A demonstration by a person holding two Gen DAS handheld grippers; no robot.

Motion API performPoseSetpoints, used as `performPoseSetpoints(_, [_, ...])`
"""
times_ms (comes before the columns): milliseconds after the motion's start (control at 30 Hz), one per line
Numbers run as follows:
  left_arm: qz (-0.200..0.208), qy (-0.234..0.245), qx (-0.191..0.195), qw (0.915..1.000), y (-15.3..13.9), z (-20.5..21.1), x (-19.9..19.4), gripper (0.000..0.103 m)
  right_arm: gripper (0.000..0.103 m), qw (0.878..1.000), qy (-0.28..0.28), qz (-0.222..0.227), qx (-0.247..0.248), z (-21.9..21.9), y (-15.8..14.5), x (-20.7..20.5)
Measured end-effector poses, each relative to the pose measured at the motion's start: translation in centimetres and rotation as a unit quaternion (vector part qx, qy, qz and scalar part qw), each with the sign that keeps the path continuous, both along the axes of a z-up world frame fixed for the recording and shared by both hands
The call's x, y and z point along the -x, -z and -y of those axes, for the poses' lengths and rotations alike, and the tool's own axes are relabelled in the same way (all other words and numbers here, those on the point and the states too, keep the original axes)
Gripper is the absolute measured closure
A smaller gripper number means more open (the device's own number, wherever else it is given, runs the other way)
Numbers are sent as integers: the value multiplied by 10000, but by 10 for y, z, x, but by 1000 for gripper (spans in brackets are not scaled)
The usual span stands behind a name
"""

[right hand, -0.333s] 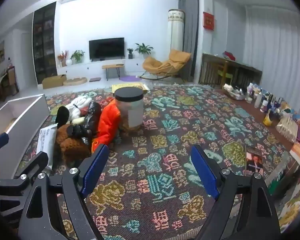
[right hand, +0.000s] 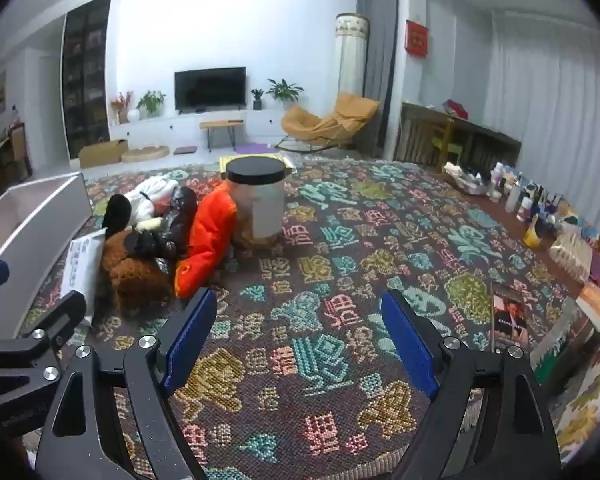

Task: Organize soft objects
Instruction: 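Move the left tool toward the white wet-wipes pack on the pile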

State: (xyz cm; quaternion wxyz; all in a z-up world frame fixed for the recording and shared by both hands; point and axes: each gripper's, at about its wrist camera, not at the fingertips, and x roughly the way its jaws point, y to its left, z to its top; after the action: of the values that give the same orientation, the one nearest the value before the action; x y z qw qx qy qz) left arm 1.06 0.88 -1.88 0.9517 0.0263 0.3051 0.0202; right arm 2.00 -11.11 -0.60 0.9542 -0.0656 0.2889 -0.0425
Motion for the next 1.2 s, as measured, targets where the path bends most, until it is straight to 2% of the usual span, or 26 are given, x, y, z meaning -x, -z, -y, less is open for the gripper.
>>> performPoseSetpoints(167, [-67, -32, 3, 10000, 5, -3, -1, 0, 16, 9998, -100, 57, -164, -1, -7, 2])
performPoseSetpoints(333, [-282, -135, -9, 9995, 18, -9, -6, 0, 16, 9972, -264, -522, -456, -1, 11, -9])
performPoseSetpoints(633, [-452, -236, -10, 9987, 35, -16, -8, 0, 16, 9976, 90, -465, -496, 13, 21, -12])
performPoseSetpoints(933, [-1174, -315, 128, 9925, 80, -21, -31, 0, 16, 9944, 328, -794, -608, 31, 47, -24])
performPoseSetpoints(1133, [-1654, -323, -149, 9856, 106, -20, -53, 0, 16, 9927, 454, -921, -640, 37, 57, -33])
performPoseSetpoints(1200, [-1689, -308, -85, 9851, 109, -22, -56, 0, 16, 9923, 479, -944, -647, 38, 59, -34])
